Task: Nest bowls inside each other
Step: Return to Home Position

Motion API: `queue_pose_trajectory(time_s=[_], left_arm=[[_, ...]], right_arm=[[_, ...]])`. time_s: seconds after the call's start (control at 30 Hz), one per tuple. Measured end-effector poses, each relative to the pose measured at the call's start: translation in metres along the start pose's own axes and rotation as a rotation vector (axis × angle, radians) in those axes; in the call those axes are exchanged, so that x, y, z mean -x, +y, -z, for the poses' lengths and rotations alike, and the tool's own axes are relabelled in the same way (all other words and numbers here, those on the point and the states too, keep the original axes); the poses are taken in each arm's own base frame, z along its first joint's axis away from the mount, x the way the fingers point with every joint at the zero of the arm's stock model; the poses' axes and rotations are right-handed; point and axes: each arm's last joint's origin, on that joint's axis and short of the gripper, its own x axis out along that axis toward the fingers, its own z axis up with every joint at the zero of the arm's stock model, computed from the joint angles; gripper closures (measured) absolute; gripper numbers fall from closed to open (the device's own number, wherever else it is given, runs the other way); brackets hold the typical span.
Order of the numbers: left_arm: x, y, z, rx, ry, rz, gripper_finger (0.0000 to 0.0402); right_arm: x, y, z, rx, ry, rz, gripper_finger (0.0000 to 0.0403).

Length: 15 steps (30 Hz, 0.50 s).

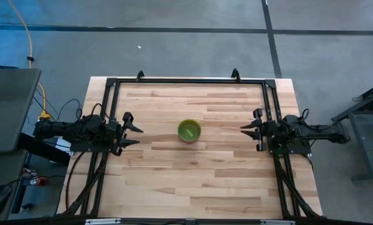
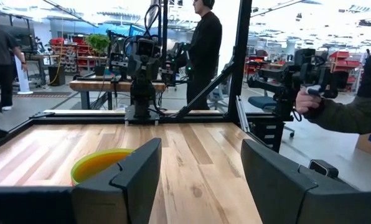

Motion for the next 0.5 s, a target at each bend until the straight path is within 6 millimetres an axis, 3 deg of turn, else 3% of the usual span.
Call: queue_pose_trajectory(time_s=[0.5], left_arm=[[0.000, 0.000, 0.000, 0.000, -0.001, -0.009, 0.0190]], right_arm=[[0.001, 0.002, 0.011, -0.098, 0.110, -0.034, 0.0350]])
